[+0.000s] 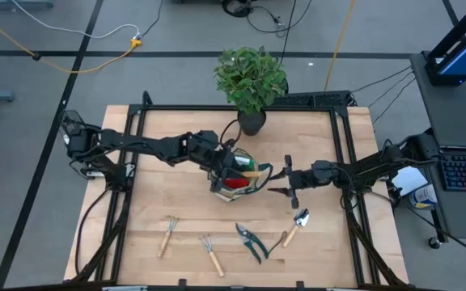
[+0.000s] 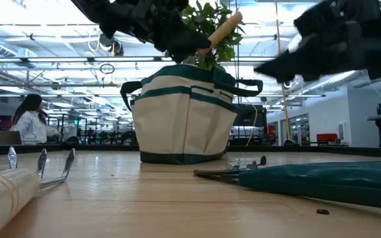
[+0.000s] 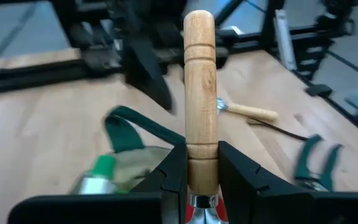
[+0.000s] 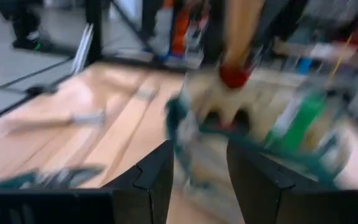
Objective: Pick & Place Garden tools in Gardening bag
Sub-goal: Put the top hand trowel in the gardening bag
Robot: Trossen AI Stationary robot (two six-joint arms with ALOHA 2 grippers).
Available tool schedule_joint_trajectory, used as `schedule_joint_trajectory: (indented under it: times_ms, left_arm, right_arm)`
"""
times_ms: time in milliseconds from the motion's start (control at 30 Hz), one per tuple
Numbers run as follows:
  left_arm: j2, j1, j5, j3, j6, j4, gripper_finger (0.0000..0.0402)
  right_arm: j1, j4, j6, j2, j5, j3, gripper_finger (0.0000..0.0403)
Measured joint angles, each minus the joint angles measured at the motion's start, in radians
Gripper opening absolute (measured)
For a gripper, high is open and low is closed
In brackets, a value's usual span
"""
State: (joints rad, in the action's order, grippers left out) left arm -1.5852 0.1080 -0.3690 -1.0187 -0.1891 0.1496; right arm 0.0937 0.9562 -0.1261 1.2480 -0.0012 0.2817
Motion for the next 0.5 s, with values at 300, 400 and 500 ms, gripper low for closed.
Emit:
schedule_joint_trajectory:
  times_ms: [300,400,500]
  left_arm:
    - [0.001,0.007,-0.068,0.000,-0.090,0.027,0.0063]
    - [0.001,0.010,-0.082,0.000,-0.097,0.034,0.0063]
    - [0.001,0.010,-0.092,0.000,-0.105,0.035,0.0063]
  right_arm:
    - [-0.071,0.009,-0.275,-0.001,-0.086,0.159,0.0144]
    - [-0.115,-0.295,-0.285,0.000,-0.155,0.311,0.0144]
    - [-0.137,-0.443,-0.314,0.000,-0.185,0.402,0.0144]
